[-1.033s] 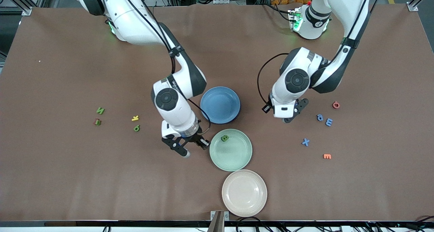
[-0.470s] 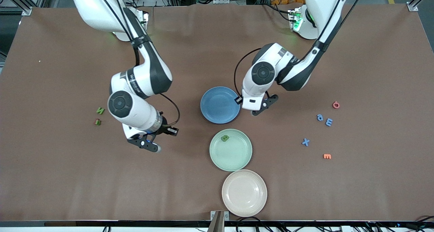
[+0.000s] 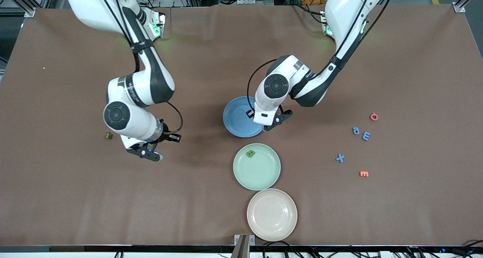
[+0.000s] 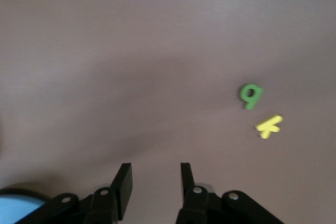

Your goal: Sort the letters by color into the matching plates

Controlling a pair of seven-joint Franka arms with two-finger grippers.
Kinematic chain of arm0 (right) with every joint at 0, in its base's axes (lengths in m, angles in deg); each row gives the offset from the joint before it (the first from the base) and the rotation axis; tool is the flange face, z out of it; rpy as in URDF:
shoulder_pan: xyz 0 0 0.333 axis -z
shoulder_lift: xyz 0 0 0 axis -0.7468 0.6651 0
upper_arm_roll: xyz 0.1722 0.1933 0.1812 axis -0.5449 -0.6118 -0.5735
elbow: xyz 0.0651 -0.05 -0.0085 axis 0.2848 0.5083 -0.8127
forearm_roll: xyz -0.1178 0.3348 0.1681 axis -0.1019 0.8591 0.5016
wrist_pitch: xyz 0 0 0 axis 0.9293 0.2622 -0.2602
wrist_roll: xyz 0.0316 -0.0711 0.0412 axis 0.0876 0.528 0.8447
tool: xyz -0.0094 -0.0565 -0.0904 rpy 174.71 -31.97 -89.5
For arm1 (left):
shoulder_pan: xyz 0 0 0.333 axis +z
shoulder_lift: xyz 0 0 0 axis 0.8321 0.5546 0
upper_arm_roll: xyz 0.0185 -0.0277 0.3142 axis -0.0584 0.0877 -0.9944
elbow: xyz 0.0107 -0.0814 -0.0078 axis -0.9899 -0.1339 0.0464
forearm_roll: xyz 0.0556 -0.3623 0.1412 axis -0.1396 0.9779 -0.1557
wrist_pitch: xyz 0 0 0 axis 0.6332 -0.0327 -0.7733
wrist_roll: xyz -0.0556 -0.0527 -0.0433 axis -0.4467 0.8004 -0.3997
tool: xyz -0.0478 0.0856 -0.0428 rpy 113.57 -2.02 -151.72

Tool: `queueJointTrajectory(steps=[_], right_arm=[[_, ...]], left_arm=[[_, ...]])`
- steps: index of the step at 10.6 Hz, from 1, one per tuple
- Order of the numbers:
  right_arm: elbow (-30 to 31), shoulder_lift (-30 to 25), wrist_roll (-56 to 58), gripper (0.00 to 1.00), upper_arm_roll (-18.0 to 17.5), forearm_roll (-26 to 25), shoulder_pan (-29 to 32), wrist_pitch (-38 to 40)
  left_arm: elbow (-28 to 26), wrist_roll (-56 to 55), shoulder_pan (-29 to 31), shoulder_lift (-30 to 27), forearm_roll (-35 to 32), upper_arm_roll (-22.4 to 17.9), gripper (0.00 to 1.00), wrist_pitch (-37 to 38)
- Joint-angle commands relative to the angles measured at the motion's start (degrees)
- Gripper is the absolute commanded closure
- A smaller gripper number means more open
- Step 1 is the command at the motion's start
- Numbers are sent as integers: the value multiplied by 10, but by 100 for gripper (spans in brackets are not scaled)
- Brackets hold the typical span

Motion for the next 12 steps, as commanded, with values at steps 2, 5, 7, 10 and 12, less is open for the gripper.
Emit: queueJointTrajectory(steps=[2, 5, 7, 10, 12], right_arm=[[114, -46, -1, 50, -12, -11, 33, -66], [149, -45, -71, 53, -11, -13, 36, -126], [168, -43, -99, 53, -10, -16, 35, -152], [200, -44, -100, 52, 3, -32, 36, -194], [201, -40, -100, 52, 10, -37, 37, -197]], left_arm=[[35, 1, -19, 27, -5, -16, 7, -26], [32, -3, -13, 19, -19, -28, 0, -24], [29, -3, -8, 12, -19, -46, 0, -10], [26, 2, 34, 4, -49, -56, 0, 17], [26, -8, 76, 4, -53, -58, 0, 25]])
